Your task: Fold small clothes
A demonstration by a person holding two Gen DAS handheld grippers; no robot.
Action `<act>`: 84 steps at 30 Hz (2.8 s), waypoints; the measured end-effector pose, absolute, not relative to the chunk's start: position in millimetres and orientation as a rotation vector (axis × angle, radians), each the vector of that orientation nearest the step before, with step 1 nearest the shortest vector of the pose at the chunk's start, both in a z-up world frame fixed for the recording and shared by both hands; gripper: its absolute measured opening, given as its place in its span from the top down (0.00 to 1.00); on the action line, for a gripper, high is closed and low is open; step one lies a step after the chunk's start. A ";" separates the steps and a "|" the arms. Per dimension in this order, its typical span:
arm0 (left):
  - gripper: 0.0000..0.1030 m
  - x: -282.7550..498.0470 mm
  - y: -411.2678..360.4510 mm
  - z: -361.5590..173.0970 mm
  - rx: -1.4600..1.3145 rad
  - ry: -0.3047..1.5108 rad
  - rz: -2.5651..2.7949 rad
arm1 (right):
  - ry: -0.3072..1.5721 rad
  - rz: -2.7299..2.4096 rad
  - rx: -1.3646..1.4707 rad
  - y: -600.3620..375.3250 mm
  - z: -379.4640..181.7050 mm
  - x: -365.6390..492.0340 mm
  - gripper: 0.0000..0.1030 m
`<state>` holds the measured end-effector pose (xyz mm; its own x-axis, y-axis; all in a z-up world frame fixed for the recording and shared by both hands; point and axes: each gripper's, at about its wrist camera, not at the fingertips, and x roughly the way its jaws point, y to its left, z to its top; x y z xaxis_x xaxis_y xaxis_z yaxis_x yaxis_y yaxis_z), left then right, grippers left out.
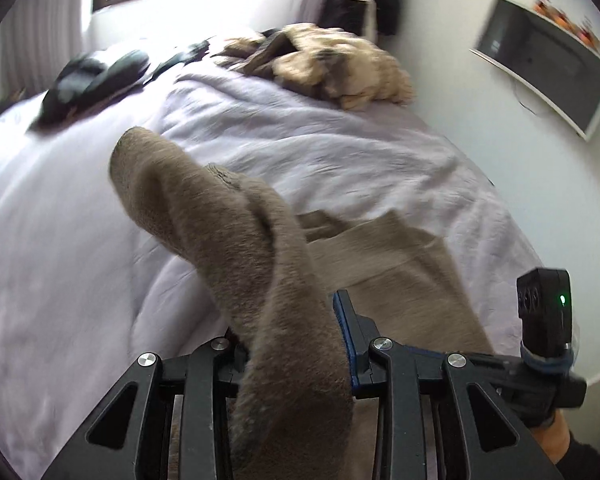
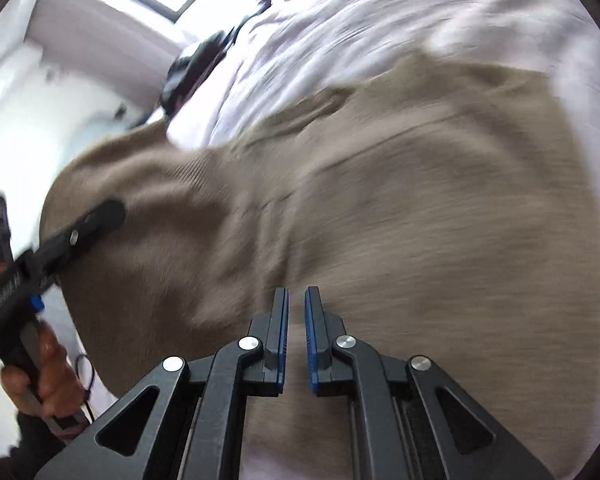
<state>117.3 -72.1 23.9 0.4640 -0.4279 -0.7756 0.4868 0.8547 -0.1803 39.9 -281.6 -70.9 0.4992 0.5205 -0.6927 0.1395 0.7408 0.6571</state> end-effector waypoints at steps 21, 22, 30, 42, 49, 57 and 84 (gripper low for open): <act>0.08 86.8 -171.2 32.4 0.159 0.792 -0.708 | 0.799 0.364 1.390 -412.0 -151.4 -32.9 0.62; 0.08 91.9 -157.0 31.9 0.149 0.789 -0.659 | 0.783 0.393 1.402 -410.5 -150.0 -30.1 0.43; 0.08 134.4 -63.2 -30.2 0.052 0.932 -0.337 | 0.966 0.424 1.122 -381.7 -113.1 20.8 0.28; 0.08 130.6 -72.7 -48.2 0.058 0.948 -0.352 | 0.874 0.380 0.767 -358.2 -40.8 35.0 0.86; 0.08 120.5 -128.8 -59.1 0.191 0.949 -0.444 | 0.930 0.227 0.834 -412.5 -82.3 -11.9 0.86; 0.08 117.1 -116.0 -58.8 0.184 0.967 -0.403 | 0.960 0.178 0.858 -422.2 -101.9 -14.0 0.85; 0.08 151.2 -94.3 -48.3 0.216 0.967 -0.369 | 0.927 0.111 0.838 -429.6 -69.1 7.9 0.82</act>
